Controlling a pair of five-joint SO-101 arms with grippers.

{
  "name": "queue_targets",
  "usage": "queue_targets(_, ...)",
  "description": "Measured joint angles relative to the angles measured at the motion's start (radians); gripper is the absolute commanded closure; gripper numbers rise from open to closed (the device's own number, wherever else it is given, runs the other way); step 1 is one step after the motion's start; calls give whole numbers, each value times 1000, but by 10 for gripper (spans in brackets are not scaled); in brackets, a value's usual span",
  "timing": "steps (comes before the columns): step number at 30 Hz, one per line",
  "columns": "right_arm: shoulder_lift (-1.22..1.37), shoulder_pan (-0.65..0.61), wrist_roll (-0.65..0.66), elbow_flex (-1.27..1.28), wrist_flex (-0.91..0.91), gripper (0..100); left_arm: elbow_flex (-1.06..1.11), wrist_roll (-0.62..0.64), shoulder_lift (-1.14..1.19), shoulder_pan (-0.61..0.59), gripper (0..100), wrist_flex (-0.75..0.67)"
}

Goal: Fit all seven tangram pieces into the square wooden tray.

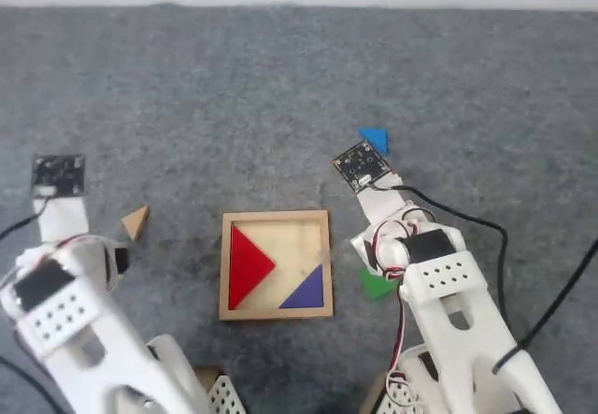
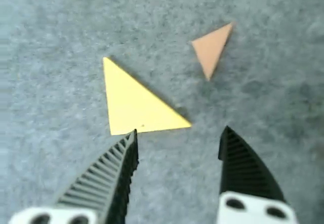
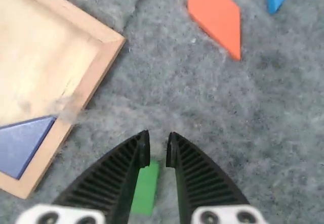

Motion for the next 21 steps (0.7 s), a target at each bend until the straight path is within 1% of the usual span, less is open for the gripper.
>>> queue_targets(2, 0, 2, 0, 6, 0, 922, -38, -2, 94, 43, 746, -54)
queue_targets(4, 0, 2, 0, 6, 0, 922, -84, -35, 204, 84, 746, -94)
queue_targets(13, 0, 0, 0, 8, -14, 922, -324, -364, 709, 147, 746, -117)
queue_targets(16, 0, 0, 0, 8, -15, 922, -365, -381, 815, 173, 746, -149)
queue_targets(21, 0, 0, 0, 8, -17, 922, -393, -384, 921, 206, 746, -219)
